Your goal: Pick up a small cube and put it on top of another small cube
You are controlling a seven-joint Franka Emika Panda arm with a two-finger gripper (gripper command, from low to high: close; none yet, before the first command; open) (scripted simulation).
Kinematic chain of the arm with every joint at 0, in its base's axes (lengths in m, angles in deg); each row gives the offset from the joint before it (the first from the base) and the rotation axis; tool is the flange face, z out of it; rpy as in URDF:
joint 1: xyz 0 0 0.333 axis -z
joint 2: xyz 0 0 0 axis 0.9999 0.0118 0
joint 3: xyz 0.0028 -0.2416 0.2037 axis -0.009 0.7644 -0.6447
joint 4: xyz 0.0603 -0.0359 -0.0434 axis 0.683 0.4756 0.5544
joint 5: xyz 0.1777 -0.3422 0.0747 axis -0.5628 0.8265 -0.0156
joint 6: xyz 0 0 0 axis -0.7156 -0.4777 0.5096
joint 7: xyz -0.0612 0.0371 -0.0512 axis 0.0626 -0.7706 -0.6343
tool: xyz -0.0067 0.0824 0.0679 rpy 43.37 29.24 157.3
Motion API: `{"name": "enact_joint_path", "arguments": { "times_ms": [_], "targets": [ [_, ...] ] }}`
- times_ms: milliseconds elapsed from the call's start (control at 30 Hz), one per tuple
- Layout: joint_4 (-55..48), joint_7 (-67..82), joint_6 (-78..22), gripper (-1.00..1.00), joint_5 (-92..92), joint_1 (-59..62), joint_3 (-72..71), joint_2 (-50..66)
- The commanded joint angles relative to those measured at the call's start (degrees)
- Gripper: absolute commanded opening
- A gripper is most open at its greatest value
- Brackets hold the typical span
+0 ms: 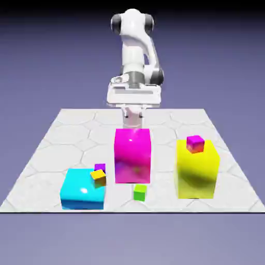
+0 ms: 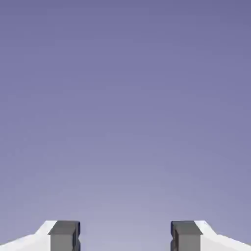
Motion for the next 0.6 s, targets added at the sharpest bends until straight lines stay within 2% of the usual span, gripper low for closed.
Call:
{"name": "enact_joint_path", "arguments": {
  "times_ms": [0, 567],
  "targets": [
    [-1.1, -0.8, -1.5, 0.00, 0.0, 0.4, -0.5, 2.1],
    [-20.5, -13.6, -26.7, 0.00, -0.3, 7.2, -8.5, 37.4]
  ]
}}
